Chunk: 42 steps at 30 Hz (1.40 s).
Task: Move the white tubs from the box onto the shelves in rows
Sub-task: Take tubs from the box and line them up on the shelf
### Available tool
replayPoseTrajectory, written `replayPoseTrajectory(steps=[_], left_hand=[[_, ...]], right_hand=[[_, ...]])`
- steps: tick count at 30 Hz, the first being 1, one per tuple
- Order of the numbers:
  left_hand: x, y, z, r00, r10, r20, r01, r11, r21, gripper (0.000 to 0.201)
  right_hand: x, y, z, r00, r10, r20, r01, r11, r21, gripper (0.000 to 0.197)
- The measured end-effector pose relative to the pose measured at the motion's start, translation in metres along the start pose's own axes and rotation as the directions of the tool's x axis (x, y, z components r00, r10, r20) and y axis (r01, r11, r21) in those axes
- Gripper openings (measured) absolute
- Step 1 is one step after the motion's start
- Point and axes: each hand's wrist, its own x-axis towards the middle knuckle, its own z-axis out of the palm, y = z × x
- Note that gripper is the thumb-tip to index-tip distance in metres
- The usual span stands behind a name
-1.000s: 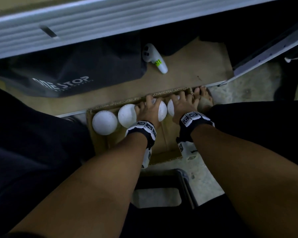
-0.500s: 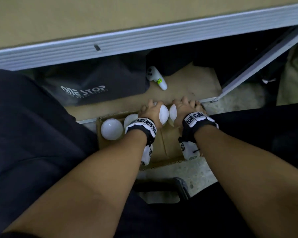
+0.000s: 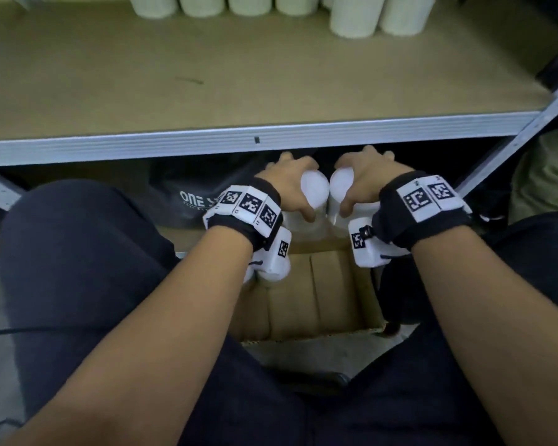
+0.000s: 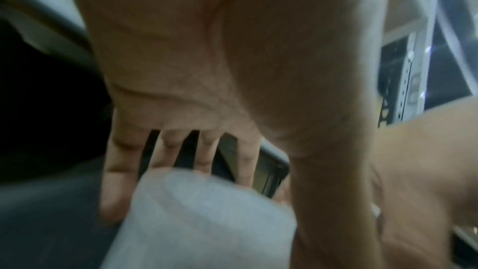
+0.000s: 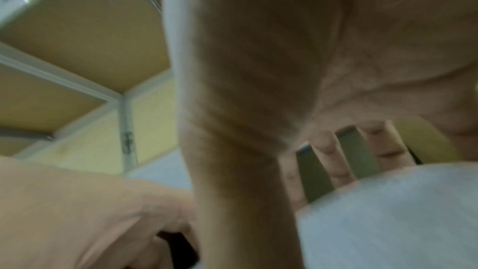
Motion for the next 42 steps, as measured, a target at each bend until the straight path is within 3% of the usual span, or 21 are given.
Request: replayPoseTrajectory(steps=[6, 11, 17, 24, 30, 37, 42], left_hand=[[-0.051, 0.008, -0.065, 0.995, 0.034, 0.096, -0.04, 0.997, 0.06, 0.089], [-0.085, 0.013, -0.108, 0.996, 0.042, -0.084, -0.037, 0.997, 0.066, 0.086], [-0.102, -0.001, -0.133, 0.967, 0.044, -0.249, -0.045, 0.999, -0.001, 0.086], [-0.105, -0.021, -0.146, 0.921, 0.016, -0.39, -0.079, 0.986, -0.147, 0.071], [-0.094, -0.03, -0.145, 0.8, -0.012, -0.6, -0.134, 0.971, -0.198, 0.06], [-0.07, -0.044, -0.13, 0.801, -0.045, -0.596, -0.131, 0.96, -0.248, 0.053], [-0.08, -0.047, -0.135, 0.849, 0.004, -0.529, -0.118, 0.976, -0.182, 0.056]], right_hand=[[-0.044, -0.022, -0.049, 0.992, -0.115, -0.047, 0.118, 0.991, 0.06, 0.092], [-0.068, -0.028, -0.081, 0.955, -0.213, -0.204, 0.236, 0.968, 0.091, 0.09], [-0.07, -0.038, -0.1, 0.872, -0.291, -0.395, 0.4, 0.887, 0.23, 0.077], [-0.051, -0.054, -0.101, 0.772, -0.237, -0.59, 0.508, 0.789, 0.347, 0.053], [-0.035, -0.065, -0.096, 0.695, -0.204, -0.69, 0.551, 0.767, 0.328, 0.043], [-0.013, -0.074, -0.082, 0.718, -0.225, -0.659, 0.534, 0.784, 0.315, 0.043], [-0.02, -0.071, -0.087, 0.735, -0.275, -0.62, 0.502, 0.835, 0.226, 0.047]])
